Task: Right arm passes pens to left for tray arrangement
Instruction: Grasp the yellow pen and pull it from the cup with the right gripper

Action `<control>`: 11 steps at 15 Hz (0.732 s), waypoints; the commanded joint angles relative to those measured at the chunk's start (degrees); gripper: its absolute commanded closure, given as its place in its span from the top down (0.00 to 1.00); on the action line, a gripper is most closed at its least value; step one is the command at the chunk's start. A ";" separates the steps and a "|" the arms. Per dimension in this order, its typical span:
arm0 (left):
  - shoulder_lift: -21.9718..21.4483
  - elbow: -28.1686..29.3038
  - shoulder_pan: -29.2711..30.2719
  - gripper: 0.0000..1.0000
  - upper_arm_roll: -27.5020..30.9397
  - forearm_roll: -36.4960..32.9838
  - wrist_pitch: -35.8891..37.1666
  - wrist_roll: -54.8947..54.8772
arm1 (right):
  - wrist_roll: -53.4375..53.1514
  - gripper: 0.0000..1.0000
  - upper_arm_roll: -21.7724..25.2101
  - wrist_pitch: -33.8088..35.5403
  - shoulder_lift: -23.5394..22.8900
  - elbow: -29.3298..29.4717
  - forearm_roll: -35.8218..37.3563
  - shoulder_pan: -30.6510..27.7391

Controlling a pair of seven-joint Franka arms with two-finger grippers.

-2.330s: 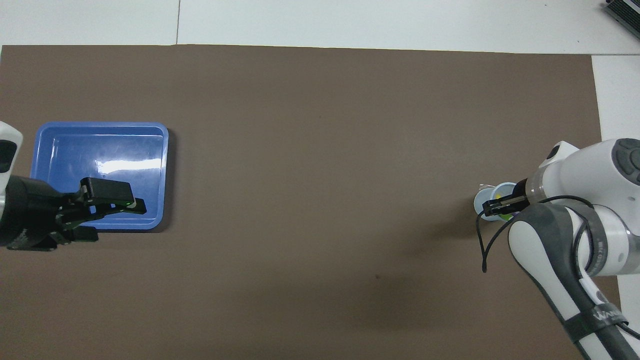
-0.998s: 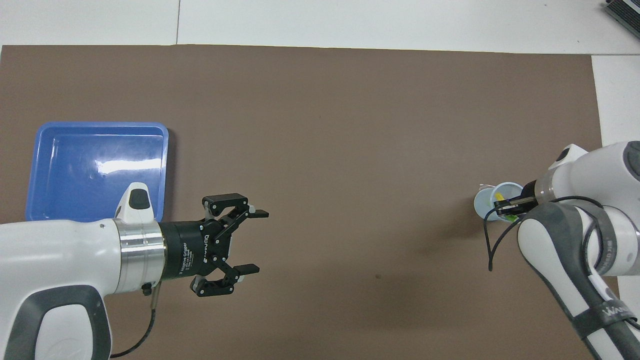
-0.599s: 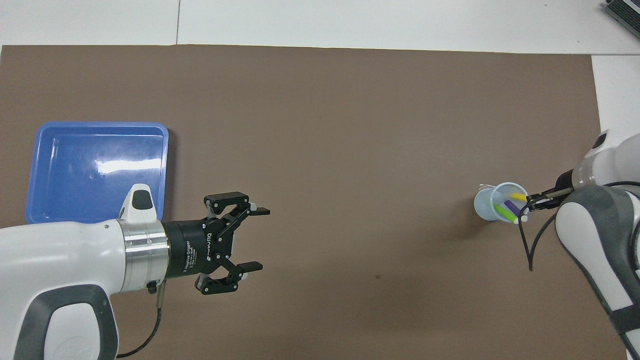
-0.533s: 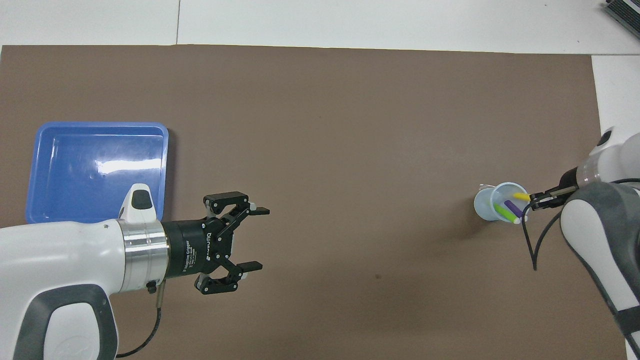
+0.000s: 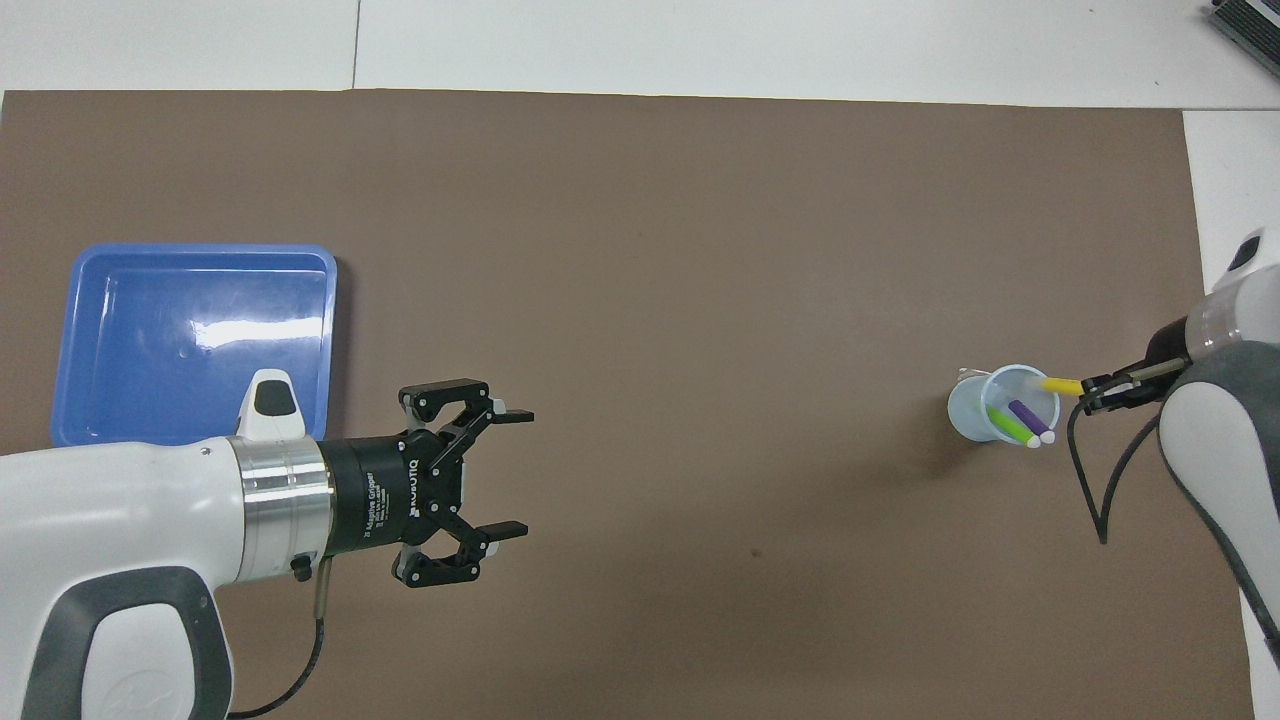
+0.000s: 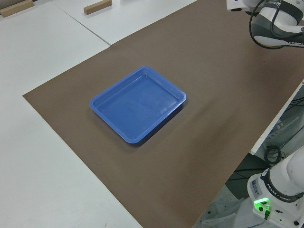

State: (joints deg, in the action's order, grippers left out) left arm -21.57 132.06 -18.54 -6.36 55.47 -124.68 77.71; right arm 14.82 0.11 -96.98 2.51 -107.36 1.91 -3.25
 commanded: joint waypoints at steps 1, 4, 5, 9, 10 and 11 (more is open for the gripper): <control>1.00 -0.84 -0.36 1.00 0.29 1.39 -0.83 1.74 | 0.92 0.00 -0.90 5.64 0.39 5.39 -6.28 -0.09; 1.00 -0.75 0.43 1.00 0.20 2.36 -0.74 2.70 | -0.66 0.00 -1.51 6.89 2.23 5.49 -10.95 0.70; 1.00 -0.75 0.43 1.00 0.20 2.62 -0.74 2.71 | -2.49 0.00 -1.87 7.15 2.85 5.49 -12.88 0.79; 1.00 -0.84 0.35 1.00 0.20 4.29 -0.74 2.79 | -15.57 0.00 -6.95 6.98 5.13 5.41 -22.98 0.79; 0.91 -0.84 0.35 1.00 0.20 5.51 -0.74 2.79 | -19.17 0.00 -8.10 6.55 5.23 5.49 -25.88 0.79; 0.91 -0.75 0.26 0.99 0.20 6.05 -0.83 2.71 | -22.43 0.00 -8.72 6.19 5.32 5.49 -28.95 0.79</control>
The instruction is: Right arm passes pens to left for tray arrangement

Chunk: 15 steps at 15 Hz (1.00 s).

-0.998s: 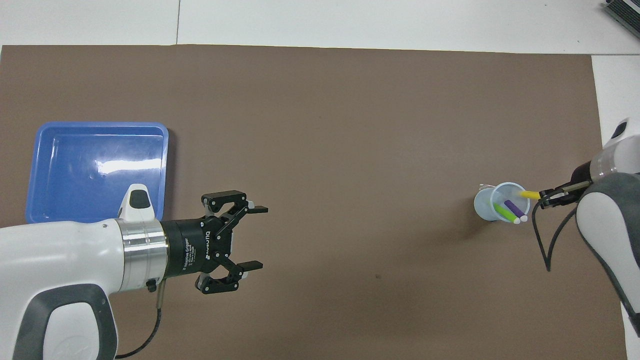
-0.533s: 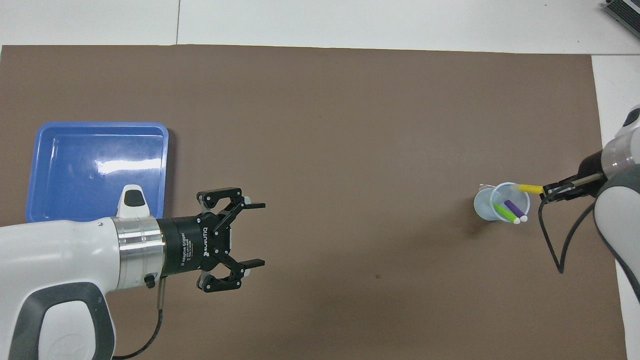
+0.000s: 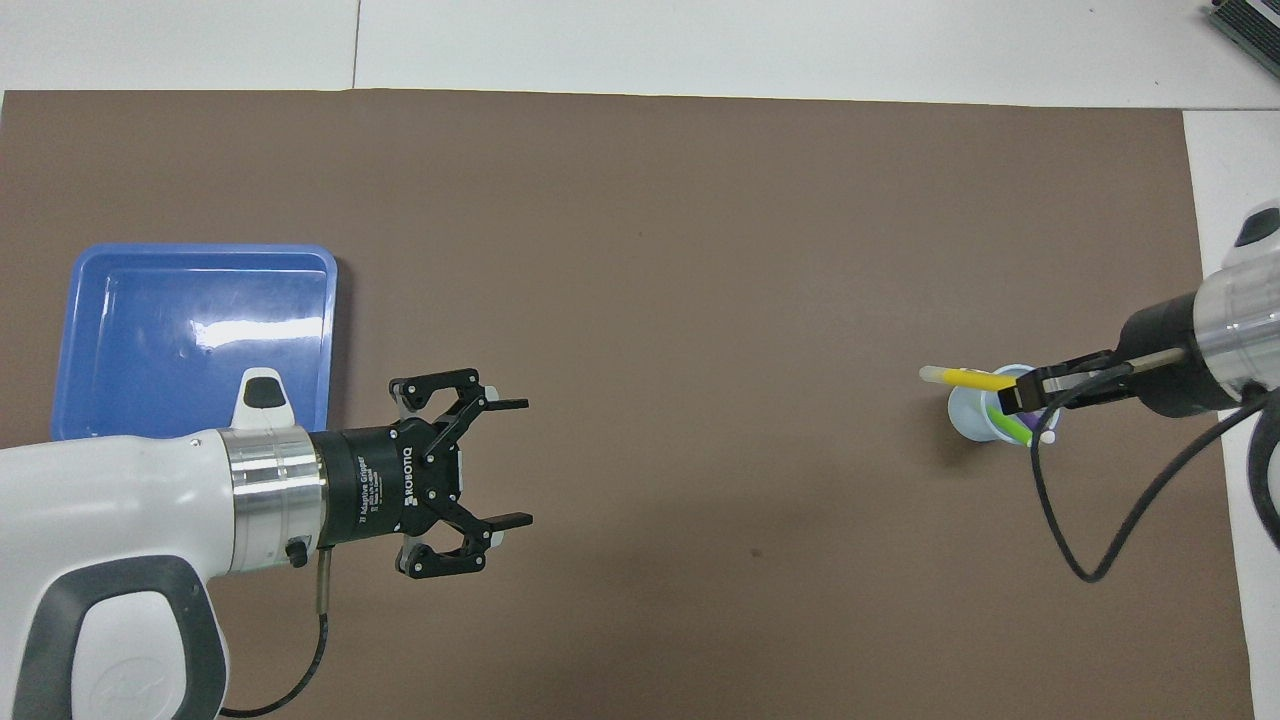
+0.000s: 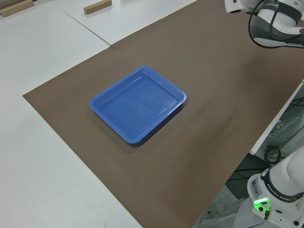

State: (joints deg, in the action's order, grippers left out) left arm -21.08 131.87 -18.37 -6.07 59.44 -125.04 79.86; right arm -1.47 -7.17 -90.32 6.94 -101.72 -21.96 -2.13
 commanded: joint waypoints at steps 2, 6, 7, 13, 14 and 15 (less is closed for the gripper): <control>0.42 -0.47 -0.79 0.99 -0.25 3.91 -2.04 0.47 | -9.16 0.00 -1.70 -0.91 1.41 -1.02 -8.79 -0.24; 1.12 -0.47 -5.53 0.99 -0.26 8.31 -8.89 0.12 | -9.96 0.00 -2.49 -3.11 1.94 -1.99 -12.15 4.49; 1.39 -0.56 -7.10 0.99 -0.26 9.63 -11.00 -0.14 | -10.22 0.00 -2.49 -3.11 2.46 -2.60 -12.23 6.68; 4.03 -0.56 -14.06 0.99 -0.26 13.41 -20.51 -0.14 | -14.18 0.00 -2.49 -3.81 3.43 -3.48 -11.97 13.82; 4.03 -0.47 -14.58 1.00 -0.26 13.59 -20.51 -0.14 | -14.18 0.00 -2.58 -3.81 3.52 -3.48 -11.88 14.35; 4.03 -0.38 -15.20 1.00 -0.26 13.59 -20.51 0.03 | -14.18 0.00 -2.58 -3.81 3.52 -3.48 -11.45 15.13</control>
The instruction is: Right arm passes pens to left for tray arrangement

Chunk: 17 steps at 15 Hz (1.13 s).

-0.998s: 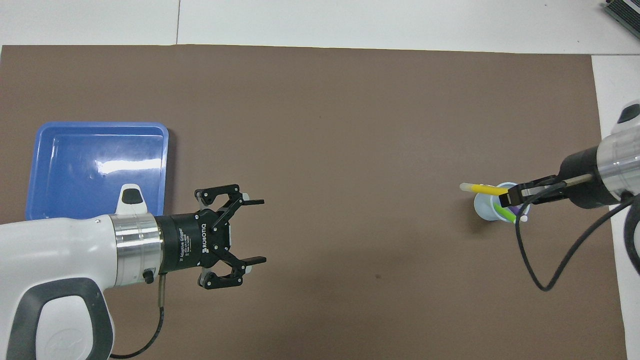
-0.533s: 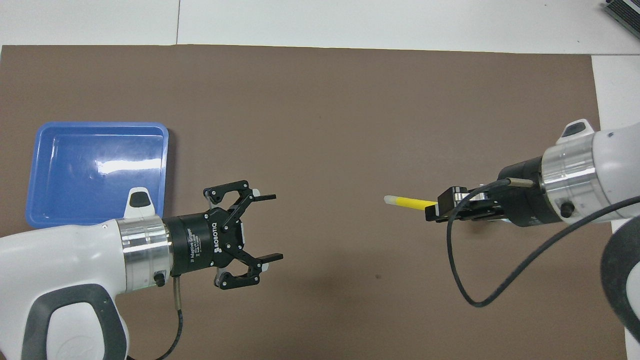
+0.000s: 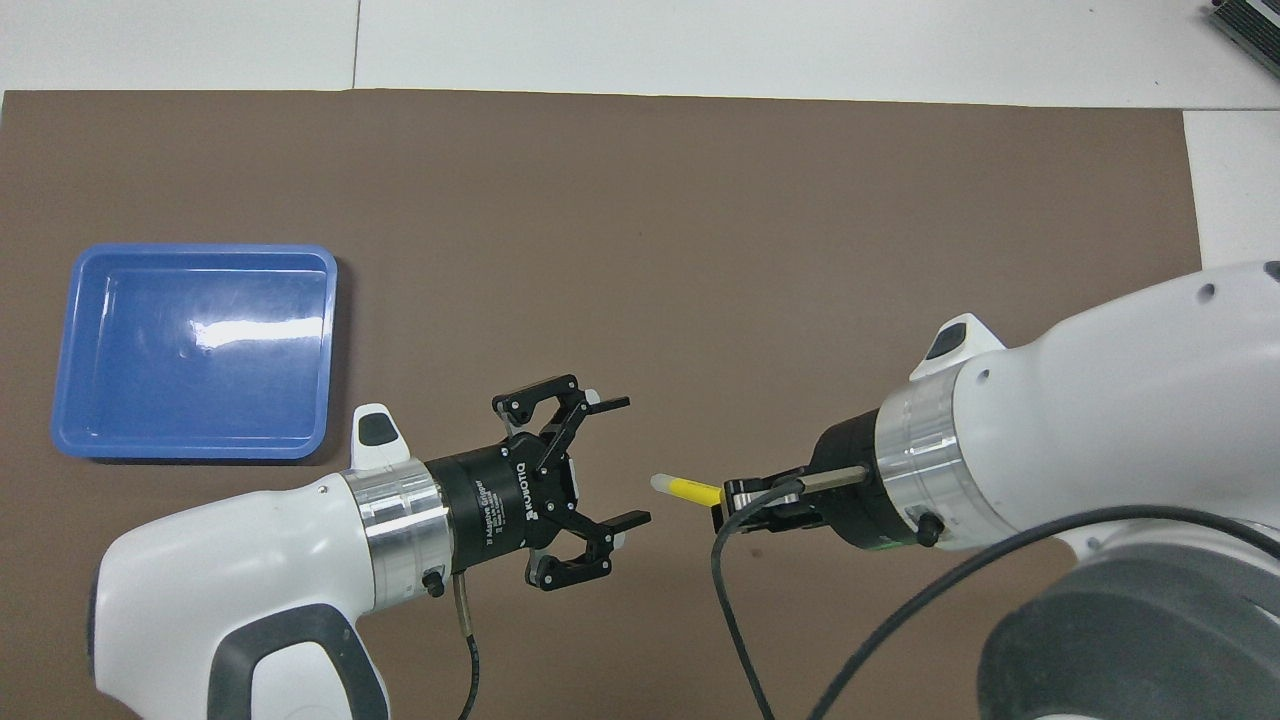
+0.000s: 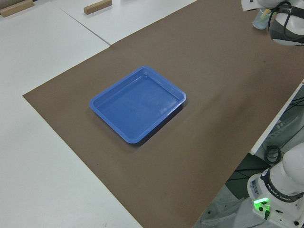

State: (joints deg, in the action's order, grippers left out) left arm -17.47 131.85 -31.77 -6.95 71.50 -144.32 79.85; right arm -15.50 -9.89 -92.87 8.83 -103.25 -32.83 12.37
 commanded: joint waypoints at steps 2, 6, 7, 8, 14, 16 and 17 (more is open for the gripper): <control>0.33 -0.28 -2.16 1.00 0.54 1.72 -1.14 1.18 | -0.41 0.00 0.14 -1.17 1.98 -2.04 -0.30 1.60; 0.68 0.34 -6.63 0.99 0.18 1.72 -5.53 4.70 | -0.94 0.00 0.14 -1.17 2.07 -2.04 -0.30 1.78; 0.68 0.42 -6.64 0.98 0.18 1.72 -4.93 5.22 | -0.94 0.00 0.14 -1.17 2.07 -2.04 -0.30 1.78; 0.68 0.43 -6.64 0.97 0.18 1.72 -4.40 5.40 | -0.94 0.00 0.14 -1.17 2.07 -2.04 -0.30 1.78; -0.02 0.43 -5.16 0.69 0.71 1.45 2.08 5.41 | -0.85 0.00 0.14 -1.17 2.07 -2.04 -0.30 1.69; -0.29 0.25 -3.13 0.69 0.62 1.10 4.13 5.40 | -0.94 0.00 0.14 -1.17 2.07 -2.04 -0.30 1.69; -0.29 0.34 -3.04 0.66 0.62 1.10 4.13 5.32 | -0.94 0.00 0.05 -1.17 2.07 -2.04 -0.30 1.78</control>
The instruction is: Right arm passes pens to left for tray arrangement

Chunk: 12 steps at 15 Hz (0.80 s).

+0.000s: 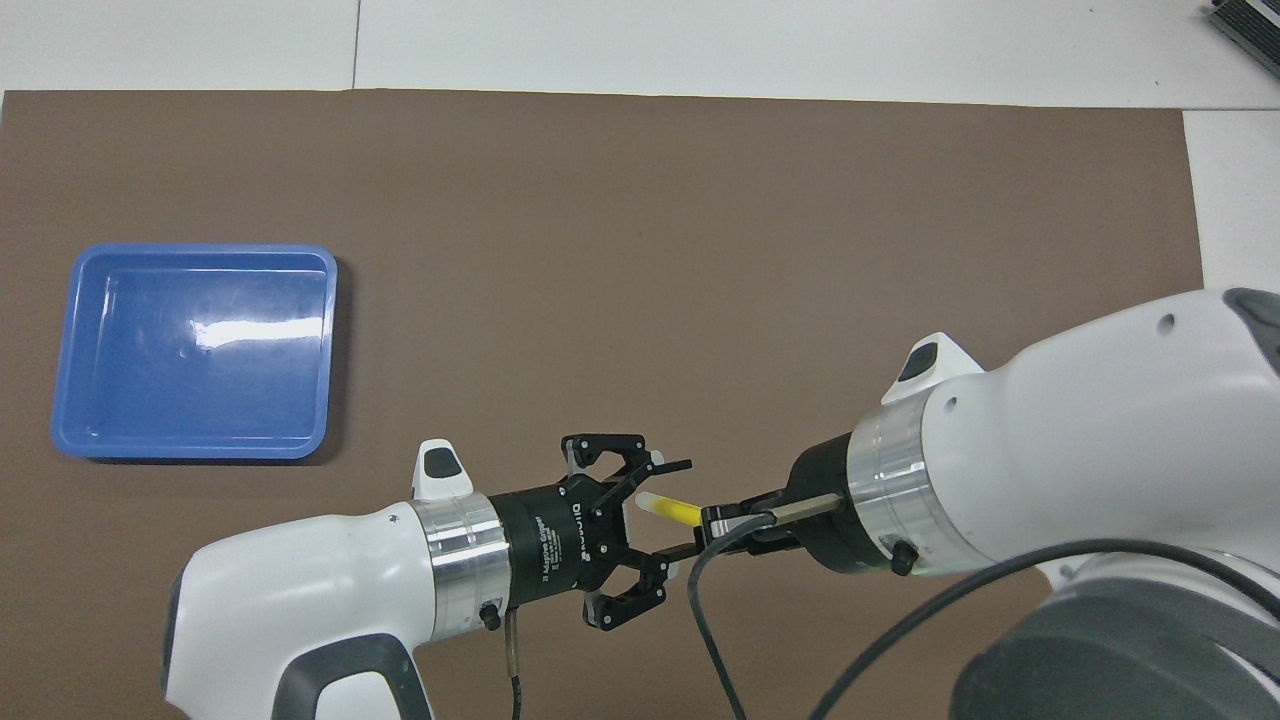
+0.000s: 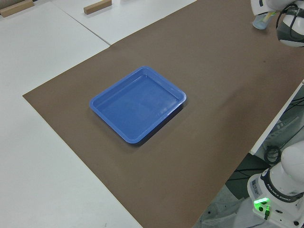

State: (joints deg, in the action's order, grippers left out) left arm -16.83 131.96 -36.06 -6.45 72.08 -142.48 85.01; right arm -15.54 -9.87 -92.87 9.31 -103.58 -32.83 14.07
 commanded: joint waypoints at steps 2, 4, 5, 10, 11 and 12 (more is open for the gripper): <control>-0.93 0.23 1.17 0.65 0.12 0.34 2.39 0.24 | -0.72 0.00 0.12 -1.17 1.59 -1.71 -0.31 0.00; -0.93 0.14 1.17 0.55 0.12 0.25 2.30 0.16 | -0.63 0.00 0.12 -1.17 1.59 -1.71 -0.31 0.00; -0.93 0.23 1.17 0.45 -0.14 0.16 2.30 -0.02 | -0.63 0.00 0.12 -1.17 1.59 -1.71 -0.31 0.00; -0.93 -0.03 1.34 0.00 -0.15 -1.06 4.05 -0.37 | -0.46 0.00 0.12 -1.17 1.59 -1.71 -0.31 0.00; -1.01 -0.21 1.25 0.00 -0.15 -2.46 4.14 -0.29 | -0.46 0.00 0.12 -1.17 1.51 -1.71 -0.31 0.00; -1.36 -0.12 1.25 0.00 -0.23 -2.56 4.23 -0.20 | -0.46 0.00 0.12 -1.17 1.50 -1.71 -0.31 0.00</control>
State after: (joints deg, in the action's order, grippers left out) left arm -16.94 131.82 -35.37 -6.38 70.98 -140.16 84.65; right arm -15.54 -9.83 -93.02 9.41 -103.68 -32.76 14.09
